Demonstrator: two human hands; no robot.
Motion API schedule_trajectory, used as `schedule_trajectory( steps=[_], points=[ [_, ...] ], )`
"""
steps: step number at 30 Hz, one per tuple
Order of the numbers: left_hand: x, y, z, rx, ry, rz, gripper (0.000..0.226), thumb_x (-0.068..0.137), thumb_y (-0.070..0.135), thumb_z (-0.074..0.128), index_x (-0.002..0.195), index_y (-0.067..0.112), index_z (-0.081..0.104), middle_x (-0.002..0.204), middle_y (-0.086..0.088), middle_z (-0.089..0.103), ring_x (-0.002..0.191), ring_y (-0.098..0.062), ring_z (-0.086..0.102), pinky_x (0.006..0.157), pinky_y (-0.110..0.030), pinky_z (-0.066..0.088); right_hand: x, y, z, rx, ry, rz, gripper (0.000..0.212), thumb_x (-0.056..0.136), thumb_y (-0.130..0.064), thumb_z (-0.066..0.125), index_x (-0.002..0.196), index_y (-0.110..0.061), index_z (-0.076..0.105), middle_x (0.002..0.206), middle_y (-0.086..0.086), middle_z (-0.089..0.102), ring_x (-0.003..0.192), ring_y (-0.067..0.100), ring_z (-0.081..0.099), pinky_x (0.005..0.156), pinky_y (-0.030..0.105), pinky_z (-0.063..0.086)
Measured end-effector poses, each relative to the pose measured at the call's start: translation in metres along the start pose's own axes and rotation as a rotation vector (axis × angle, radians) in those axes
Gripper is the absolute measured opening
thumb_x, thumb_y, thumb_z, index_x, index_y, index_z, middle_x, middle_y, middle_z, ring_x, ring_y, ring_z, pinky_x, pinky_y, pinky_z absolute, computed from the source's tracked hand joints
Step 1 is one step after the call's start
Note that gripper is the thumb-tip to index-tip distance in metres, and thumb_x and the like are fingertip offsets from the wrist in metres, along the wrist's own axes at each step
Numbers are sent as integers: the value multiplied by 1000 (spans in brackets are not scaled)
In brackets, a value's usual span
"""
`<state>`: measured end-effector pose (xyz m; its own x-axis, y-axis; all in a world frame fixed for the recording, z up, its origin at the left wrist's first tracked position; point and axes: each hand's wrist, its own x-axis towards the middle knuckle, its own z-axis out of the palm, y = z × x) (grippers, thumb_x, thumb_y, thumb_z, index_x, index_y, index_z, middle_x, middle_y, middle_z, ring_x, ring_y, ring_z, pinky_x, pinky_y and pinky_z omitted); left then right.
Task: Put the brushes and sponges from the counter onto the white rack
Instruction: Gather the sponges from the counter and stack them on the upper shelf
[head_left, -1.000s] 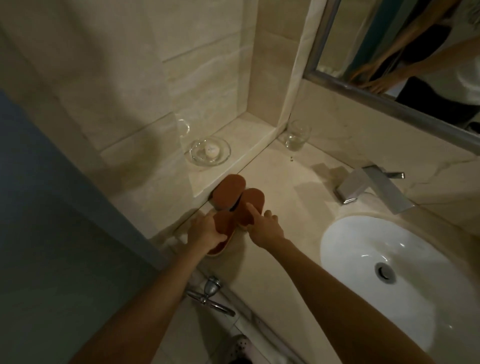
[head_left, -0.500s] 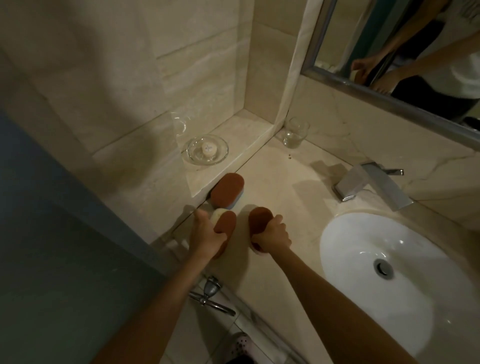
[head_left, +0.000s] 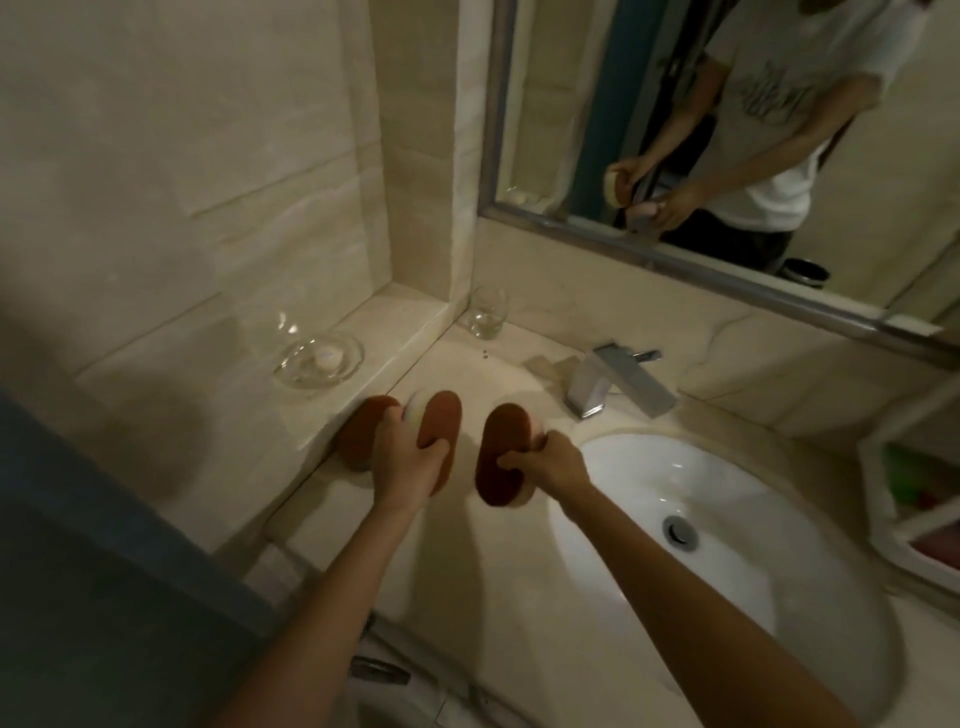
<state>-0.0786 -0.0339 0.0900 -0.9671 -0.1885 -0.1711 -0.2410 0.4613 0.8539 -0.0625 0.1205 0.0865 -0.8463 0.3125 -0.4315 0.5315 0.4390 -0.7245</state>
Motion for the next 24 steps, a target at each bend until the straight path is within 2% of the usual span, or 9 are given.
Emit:
schedule_trajectory(
  steps=[5, 7, 9, 10, 12, 14, 17, 21, 24],
  points=[
    [-37, 99, 44, -122, -57, 179, 51, 81, 13, 65, 127, 11, 43, 122, -10, 56, 110, -28, 57, 81, -30, 44, -25, 2, -114, 165, 218, -166, 47, 76, -19, 74, 113, -4, 50, 98, 6, 55, 91, 22, 55, 81, 37, 52],
    [-60, 139, 62, -178, -81, 242, 51, 81, 14, 66, 127, 10, 43, 119, -7, 55, 104, -24, 55, 80, -26, 40, -42, 9, -160, 264, 308, -221, 44, 78, -19, 73, 108, -10, 43, 94, 5, 55, 90, 22, 57, 84, 42, 54],
    [-87, 177, 85, -240, -99, 309, 50, 82, 14, 66, 126, 10, 43, 110, -2, 51, 94, -17, 50, 78, -25, 39, -60, 16, -207, 345, 403, -270, 47, 79, -19, 73, 108, -13, 36, 98, 7, 54, 91, 22, 58, 85, 42, 55],
    [-101, 195, 96, -277, -111, 336, 50, 82, 15, 67, 126, 11, 42, 108, 0, 50, 93, -15, 49, 78, -26, 40, -68, 20, -230, 372, 446, -290, 49, 79, -18, 73, 108, -13, 34, 100, 7, 53, 92, 22, 59, 83, 41, 55],
    [-132, 230, 121, -346, -144, 389, 51, 84, 16, 66, 127, 14, 40, 108, 3, 48, 95, -13, 49, 77, -28, 42, -86, 30, -278, 389, 533, -339, 50, 79, -18, 74, 105, -13, 32, 102, 8, 54, 92, 22, 59, 70, 32, 53],
    [-156, 261, 144, -380, -157, 477, 51, 86, 17, 64, 129, 15, 37, 113, 0, 51, 96, -14, 51, 76, -27, 41, -103, 41, -322, 379, 597, -383, 48, 78, -21, 75, 102, -12, 34, 101, 10, 58, 88, 22, 61, 61, 27, 49],
    [-186, 306, 178, -410, -191, 581, 53, 89, 20, 59, 135, 17, 32, 125, -9, 54, 101, -19, 56, 76, -30, 43, -126, 59, -384, 352, 669, -414, 43, 77, -28, 75, 99, -13, 41, 100, 10, 61, 89, 24, 65, 69, 37, 57],
    [-223, 357, 227, -375, -289, 615, 52, 94, 24, 51, 140, 21, 27, 136, -8, 48, 116, -27, 54, 85, -34, 46, -143, 85, -457, 321, 713, -399, 37, 79, -31, 73, 98, -15, 45, 100, 5, 59, 98, 25, 62, 84, 44, 56],
    [-243, 387, 261, -284, -381, 622, 57, 97, 23, 45, 146, 24, 17, 145, -8, 40, 123, -26, 50, 86, -32, 43, -143, 106, -502, 347, 736, -344, 36, 80, -31, 71, 101, -14, 47, 109, 8, 60, 102, 25, 61, 88, 43, 54]
  ],
)
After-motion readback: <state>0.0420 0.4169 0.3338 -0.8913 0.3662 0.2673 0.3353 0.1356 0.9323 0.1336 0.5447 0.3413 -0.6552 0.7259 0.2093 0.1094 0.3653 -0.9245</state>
